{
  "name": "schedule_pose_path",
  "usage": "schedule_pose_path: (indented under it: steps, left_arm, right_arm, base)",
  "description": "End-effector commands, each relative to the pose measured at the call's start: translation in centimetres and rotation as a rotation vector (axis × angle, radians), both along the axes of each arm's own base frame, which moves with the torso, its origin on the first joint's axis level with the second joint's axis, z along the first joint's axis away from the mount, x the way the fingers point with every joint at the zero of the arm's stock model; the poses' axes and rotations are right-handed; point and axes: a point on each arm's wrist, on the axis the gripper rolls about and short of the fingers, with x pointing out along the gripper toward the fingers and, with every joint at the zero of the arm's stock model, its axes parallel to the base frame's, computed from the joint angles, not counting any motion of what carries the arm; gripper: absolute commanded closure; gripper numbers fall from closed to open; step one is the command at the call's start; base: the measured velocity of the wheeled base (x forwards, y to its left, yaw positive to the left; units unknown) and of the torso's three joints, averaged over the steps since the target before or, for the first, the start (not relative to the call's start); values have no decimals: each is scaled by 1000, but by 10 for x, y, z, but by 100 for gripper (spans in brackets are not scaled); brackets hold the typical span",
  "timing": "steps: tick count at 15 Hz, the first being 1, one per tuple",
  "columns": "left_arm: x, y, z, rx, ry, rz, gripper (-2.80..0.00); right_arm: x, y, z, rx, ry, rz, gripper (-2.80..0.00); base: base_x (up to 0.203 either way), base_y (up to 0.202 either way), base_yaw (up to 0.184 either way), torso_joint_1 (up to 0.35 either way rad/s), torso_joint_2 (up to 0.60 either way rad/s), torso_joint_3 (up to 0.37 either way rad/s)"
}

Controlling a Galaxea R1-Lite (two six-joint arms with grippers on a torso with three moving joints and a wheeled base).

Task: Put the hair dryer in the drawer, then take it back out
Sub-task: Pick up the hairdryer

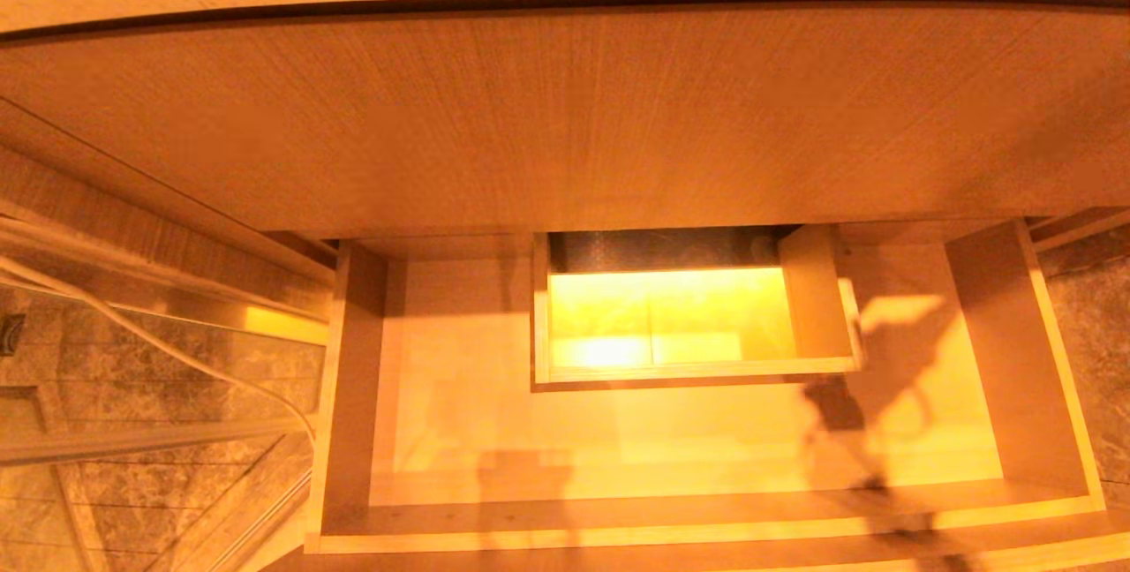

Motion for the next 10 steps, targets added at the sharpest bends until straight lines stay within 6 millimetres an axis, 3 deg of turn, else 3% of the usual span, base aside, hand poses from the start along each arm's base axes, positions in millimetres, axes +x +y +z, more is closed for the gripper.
schedule_pose_path:
  steps: [1,5,10]
  left_arm:
    - [0,0,0,0,-1,0,0]
    - [0,0,0,0,-1,0,0]
    - [0,0,0,0,-1,0,0]
  right_arm:
    - [-19,5,-1,22,-59,-2,-280]
    - [-26,4,-14,197,-158,-23,-280]
    - [-8,-1,-38,389,-248,18,-280]
  base:
    - [0,0,0,0,0,0]
    - [0,0,0,0,0,0]
    - [0,0,0,0,0,0]
